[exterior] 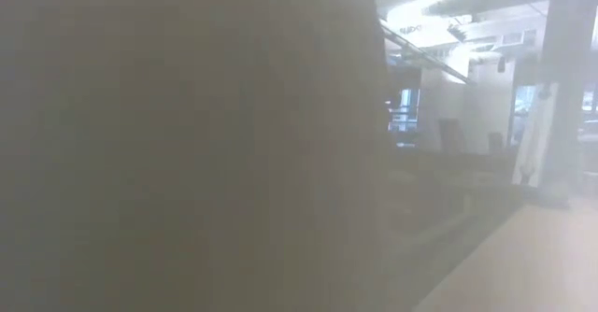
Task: Sort cables into bins
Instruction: Put the blue HDMI cable into the gray bin
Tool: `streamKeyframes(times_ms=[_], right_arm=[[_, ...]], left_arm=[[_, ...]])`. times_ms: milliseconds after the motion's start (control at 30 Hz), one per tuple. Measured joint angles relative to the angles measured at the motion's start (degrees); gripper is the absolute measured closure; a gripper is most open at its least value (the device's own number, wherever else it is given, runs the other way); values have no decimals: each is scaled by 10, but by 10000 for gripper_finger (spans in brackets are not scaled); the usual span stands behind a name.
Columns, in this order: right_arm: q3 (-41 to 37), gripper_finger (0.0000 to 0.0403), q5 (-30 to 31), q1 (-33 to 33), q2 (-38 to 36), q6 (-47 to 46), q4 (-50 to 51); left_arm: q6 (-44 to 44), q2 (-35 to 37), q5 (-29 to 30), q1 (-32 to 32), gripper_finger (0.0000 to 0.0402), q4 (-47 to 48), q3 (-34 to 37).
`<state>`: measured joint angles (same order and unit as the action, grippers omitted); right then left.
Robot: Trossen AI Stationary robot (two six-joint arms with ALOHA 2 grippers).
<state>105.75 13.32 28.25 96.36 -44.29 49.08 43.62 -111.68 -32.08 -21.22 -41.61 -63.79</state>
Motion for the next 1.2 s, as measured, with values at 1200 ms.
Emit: streamKeyframes(times_ms=[1200], right_arm=[[0, 301, 1, 19, 0, -31, 10]], left_arm=[[-43, 131, 73, 8, 390, 214, 103]])
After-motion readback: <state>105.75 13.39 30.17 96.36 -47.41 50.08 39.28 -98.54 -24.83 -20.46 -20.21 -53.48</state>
